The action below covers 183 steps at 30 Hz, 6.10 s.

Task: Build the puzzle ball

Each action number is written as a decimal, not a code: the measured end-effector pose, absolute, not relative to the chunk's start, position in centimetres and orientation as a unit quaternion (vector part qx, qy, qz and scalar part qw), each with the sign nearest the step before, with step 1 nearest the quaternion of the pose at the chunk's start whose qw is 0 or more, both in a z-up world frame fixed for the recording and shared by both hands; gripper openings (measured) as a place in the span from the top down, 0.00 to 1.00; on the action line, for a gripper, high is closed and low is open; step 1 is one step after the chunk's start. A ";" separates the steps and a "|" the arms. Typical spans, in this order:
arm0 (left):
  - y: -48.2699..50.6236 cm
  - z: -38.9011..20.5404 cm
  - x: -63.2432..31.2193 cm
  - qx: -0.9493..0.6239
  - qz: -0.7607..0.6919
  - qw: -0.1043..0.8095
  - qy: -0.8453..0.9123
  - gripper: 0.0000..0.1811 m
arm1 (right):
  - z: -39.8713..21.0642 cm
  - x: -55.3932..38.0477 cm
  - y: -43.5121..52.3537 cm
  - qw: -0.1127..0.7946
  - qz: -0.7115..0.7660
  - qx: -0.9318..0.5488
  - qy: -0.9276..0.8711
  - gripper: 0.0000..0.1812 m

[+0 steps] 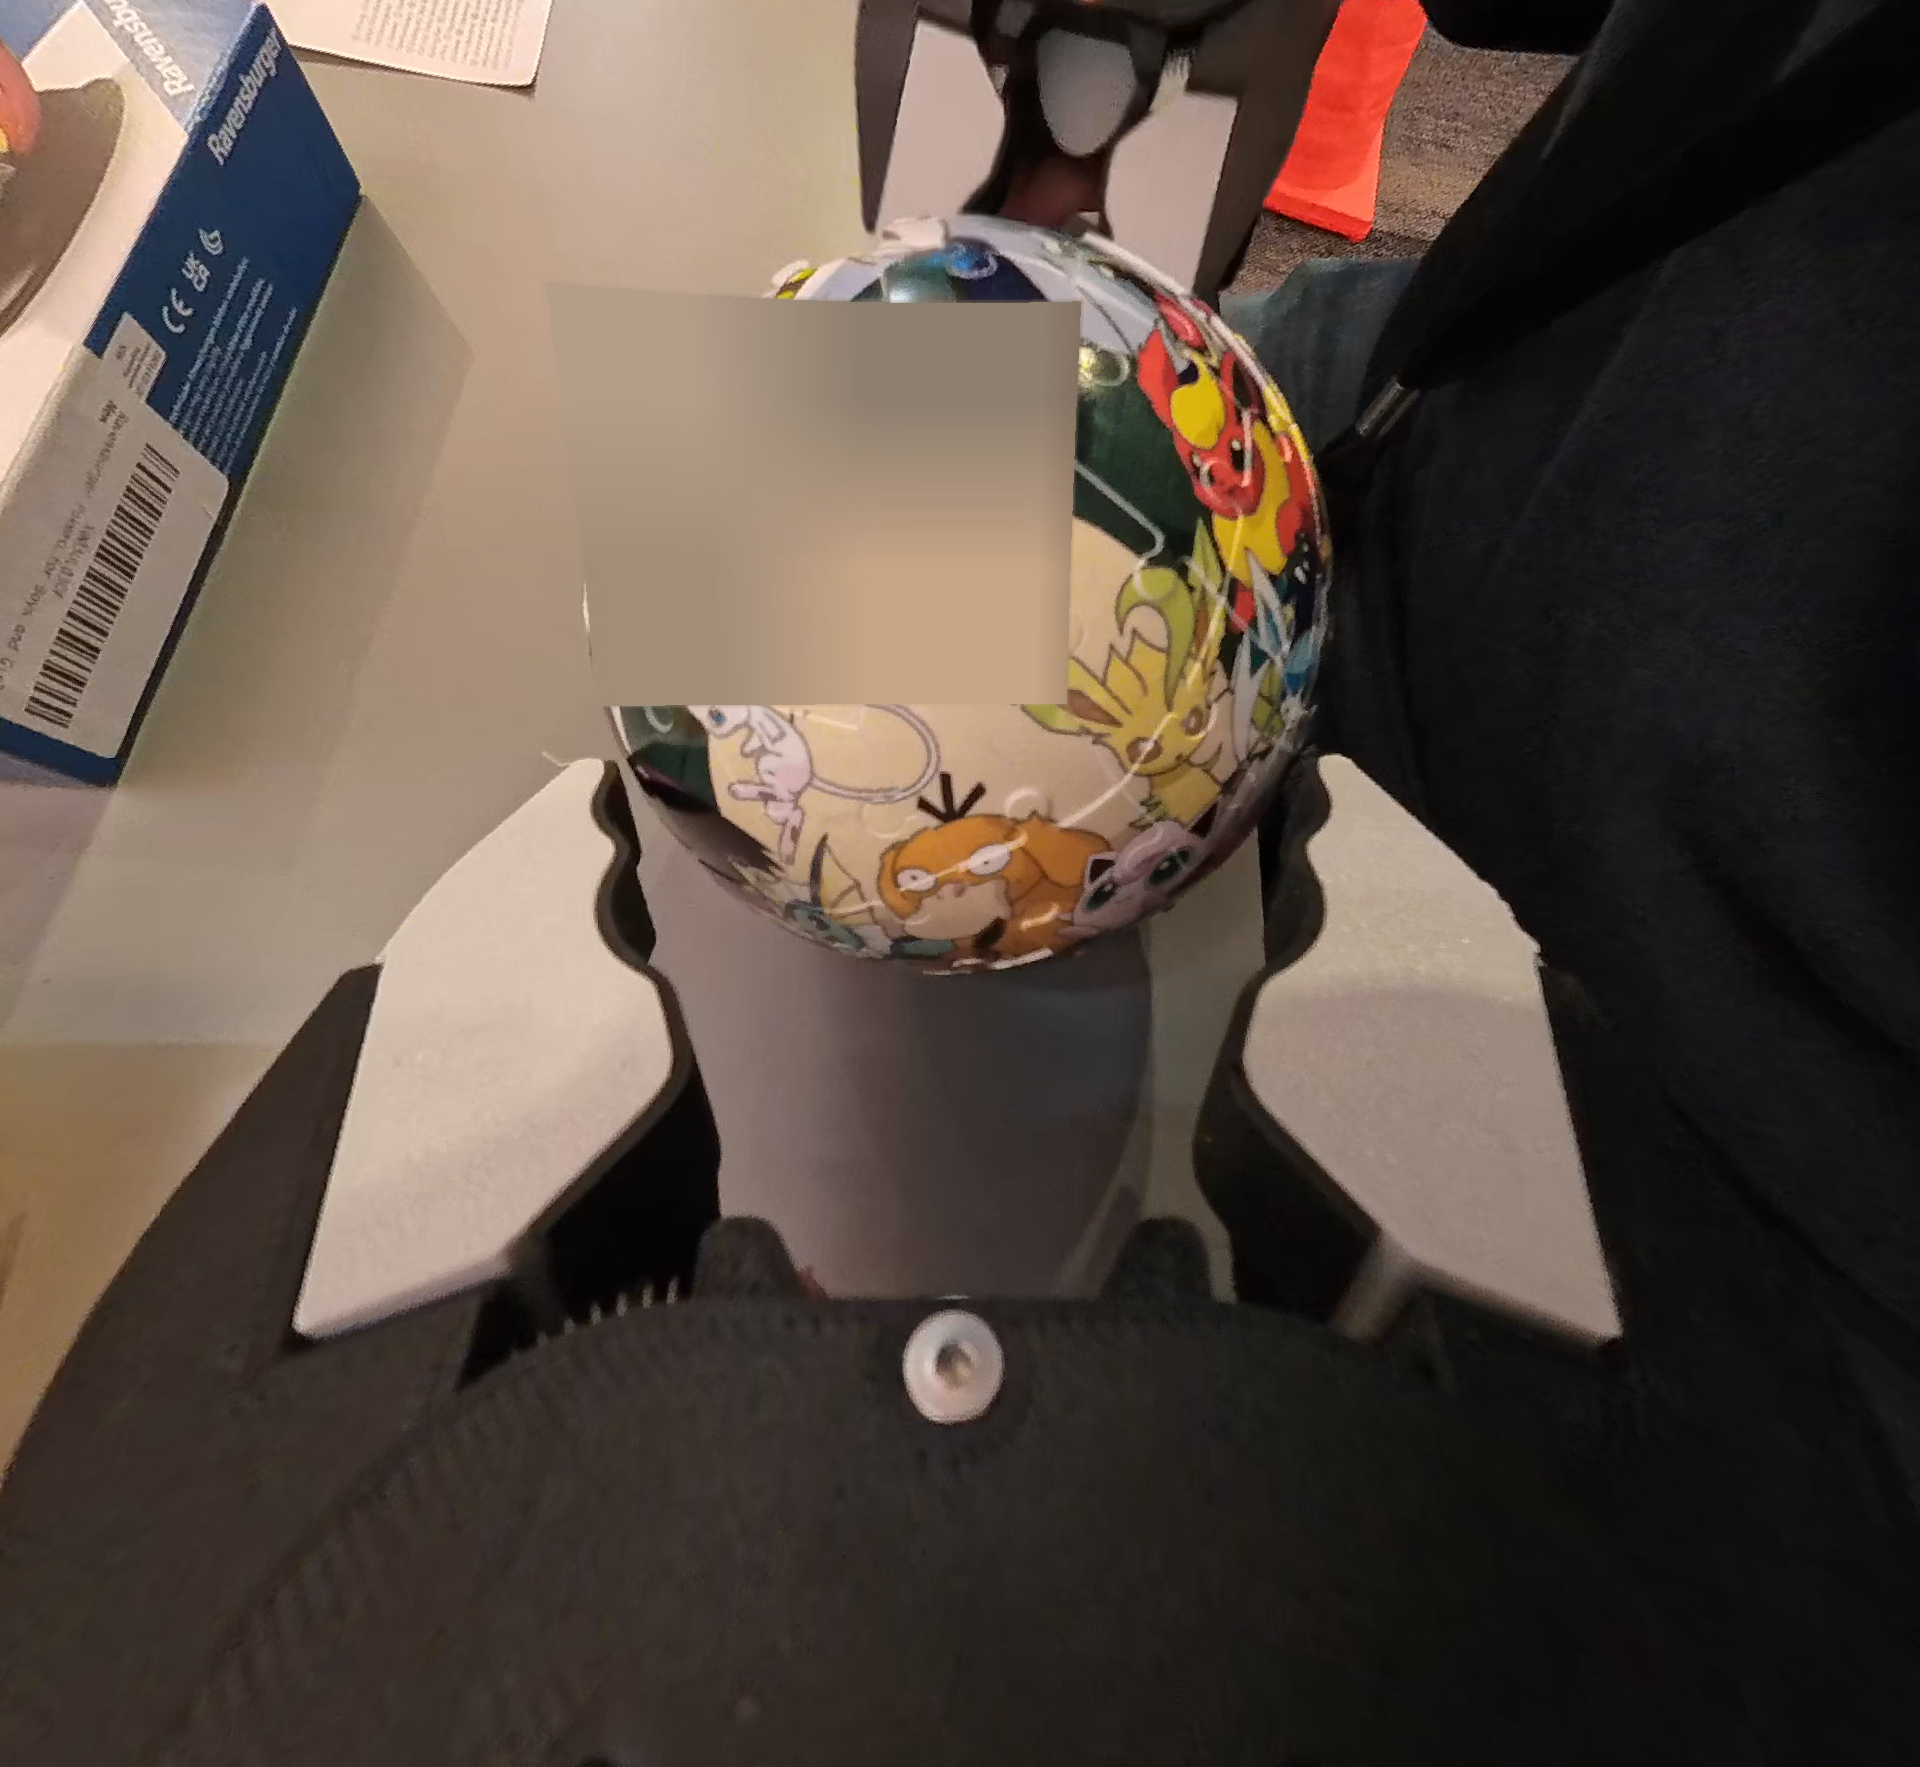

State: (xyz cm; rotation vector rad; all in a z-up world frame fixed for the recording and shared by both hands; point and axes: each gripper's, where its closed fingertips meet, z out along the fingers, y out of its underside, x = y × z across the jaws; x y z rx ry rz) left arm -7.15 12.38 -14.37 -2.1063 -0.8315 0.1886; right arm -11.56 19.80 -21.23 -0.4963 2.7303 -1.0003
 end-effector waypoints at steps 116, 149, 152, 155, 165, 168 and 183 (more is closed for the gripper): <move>12.5 -15.0 -6.3 -0.873 0.024 0.391 -0.290 0.28 | -19.8 -8.6 16.2 0.068 -0.360 -0.568 0.737 0.86; 12.6 -14.9 -6.2 -0.874 0.023 0.388 -0.292 0.28 | -20.4 -7.5 17.4 0.167 -0.376 -0.455 0.790 0.82; 12.6 -14.9 -6.2 -0.874 0.022 0.388 -0.292 0.28 | -20.5 -7.5 17.2 0.158 -0.375 -0.456 0.791 0.82; 12.6 -14.9 -6.2 -0.873 0.022 0.389 -0.293 0.28 | -20.4 -7.4 17.3 0.154 -0.375 -0.459 0.790 0.81; 12.6 -15.0 -6.3 -0.875 0.023 0.385 -0.292 0.28 | -20.0 -6.2 16.3 0.140 -0.411 -0.452 0.779 0.63; 12.6 -15.0 -6.3 -0.875 0.022 0.385 -0.292 0.28 | -20.4 -6.1 16.5 0.139 -0.399 -0.463 0.779 0.60; 12.7 -15.0 -6.3 -0.877 0.019 0.383 -0.288 0.28 | -20.9 -6.3 16.7 0.149 -0.369 -0.466 0.790 0.56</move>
